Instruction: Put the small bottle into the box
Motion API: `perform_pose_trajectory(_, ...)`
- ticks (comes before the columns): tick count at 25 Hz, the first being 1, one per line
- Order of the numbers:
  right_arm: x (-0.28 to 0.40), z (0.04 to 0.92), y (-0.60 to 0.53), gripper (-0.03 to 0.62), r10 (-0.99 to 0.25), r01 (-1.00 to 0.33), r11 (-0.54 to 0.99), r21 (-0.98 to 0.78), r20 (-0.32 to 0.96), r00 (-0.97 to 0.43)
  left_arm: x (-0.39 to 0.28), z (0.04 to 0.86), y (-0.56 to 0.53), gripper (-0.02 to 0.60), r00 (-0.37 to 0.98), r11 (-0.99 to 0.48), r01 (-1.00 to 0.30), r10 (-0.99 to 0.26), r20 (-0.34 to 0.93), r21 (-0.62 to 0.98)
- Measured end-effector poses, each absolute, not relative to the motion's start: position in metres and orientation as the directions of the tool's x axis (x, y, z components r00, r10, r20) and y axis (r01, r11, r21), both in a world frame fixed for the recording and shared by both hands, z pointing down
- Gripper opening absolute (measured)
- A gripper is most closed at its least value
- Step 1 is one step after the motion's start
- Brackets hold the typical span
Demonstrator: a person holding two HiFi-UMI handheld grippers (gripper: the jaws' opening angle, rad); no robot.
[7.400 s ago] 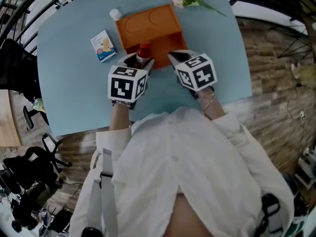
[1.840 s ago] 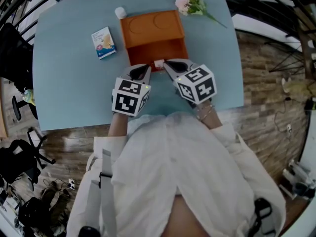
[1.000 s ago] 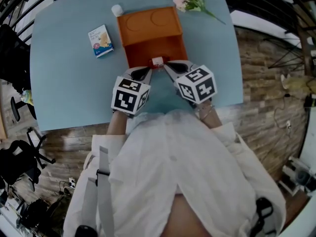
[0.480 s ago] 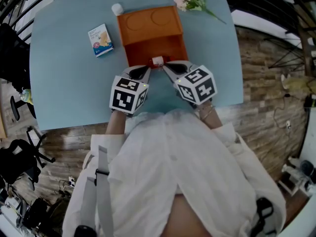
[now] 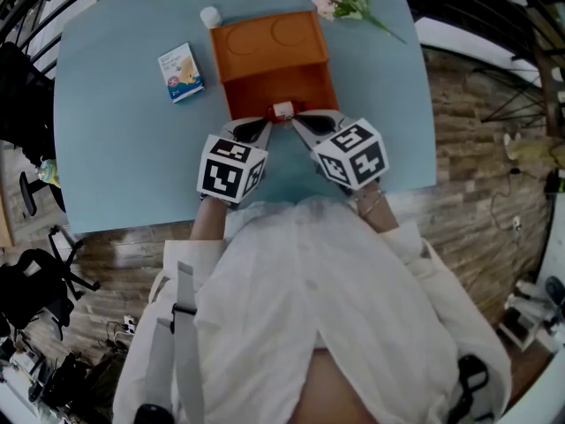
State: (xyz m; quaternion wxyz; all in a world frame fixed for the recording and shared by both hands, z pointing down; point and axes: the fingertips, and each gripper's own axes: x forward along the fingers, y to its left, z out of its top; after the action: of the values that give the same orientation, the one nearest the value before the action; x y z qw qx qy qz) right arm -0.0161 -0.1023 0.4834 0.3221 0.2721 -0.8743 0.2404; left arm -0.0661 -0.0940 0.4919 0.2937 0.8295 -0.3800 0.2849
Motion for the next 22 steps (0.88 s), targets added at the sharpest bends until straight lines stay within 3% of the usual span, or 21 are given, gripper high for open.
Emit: perform_pose_trajectory(22,-0.0216,0.4876,-0.0966,0.002,-0.289,-0.605,0.754,-0.254,0.7,-0.654,-0.0676,0.495,-0.0925,0.003,0.55,-0.54,-0.795,-0.448,0.704,0.277)
